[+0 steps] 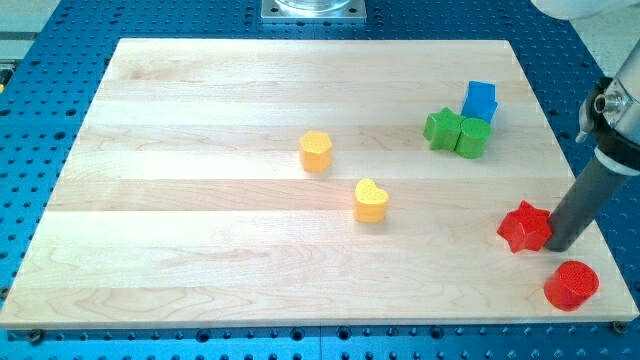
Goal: Place the red blocks diagonal to each other
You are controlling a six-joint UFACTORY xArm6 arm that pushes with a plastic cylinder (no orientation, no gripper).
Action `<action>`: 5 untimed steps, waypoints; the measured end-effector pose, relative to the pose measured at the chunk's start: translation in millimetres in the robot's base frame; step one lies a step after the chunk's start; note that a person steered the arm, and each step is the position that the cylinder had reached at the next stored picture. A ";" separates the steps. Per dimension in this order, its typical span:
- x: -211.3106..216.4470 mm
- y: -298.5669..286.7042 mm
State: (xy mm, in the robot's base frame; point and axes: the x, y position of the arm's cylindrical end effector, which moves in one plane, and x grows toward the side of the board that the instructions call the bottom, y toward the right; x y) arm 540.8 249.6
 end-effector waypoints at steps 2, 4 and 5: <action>30.6 -37.2; 72.7 -43.8; 77.3 -23.1</action>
